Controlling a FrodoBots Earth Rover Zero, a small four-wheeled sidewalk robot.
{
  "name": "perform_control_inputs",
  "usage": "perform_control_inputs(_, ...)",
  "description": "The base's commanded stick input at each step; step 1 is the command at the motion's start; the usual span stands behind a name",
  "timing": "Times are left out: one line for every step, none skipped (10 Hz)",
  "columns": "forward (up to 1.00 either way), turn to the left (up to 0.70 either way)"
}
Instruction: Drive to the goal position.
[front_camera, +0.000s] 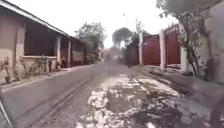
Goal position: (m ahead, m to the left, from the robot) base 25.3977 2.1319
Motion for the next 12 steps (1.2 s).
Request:
perform_control_inputs(0.7, 0.01)
perform_control_inputs(0.7, 0.01)
perform_control_inputs(0.67, 0.01)
perform_control_inputs(0.62, 0.02)
perform_control_inputs(0.68, 0.01)
perform_control_inputs(0.7, 0.01)
perform_control_inputs(0.7, 0.01)
perform_control_inputs(0.7, 0.01)
perform_control_inputs(0.7, 0.01)
perform_control_inputs(0.7, 0.01)
perform_control_inputs(0.7, 0.01)
perform_control_inputs(0.7, 0.01)
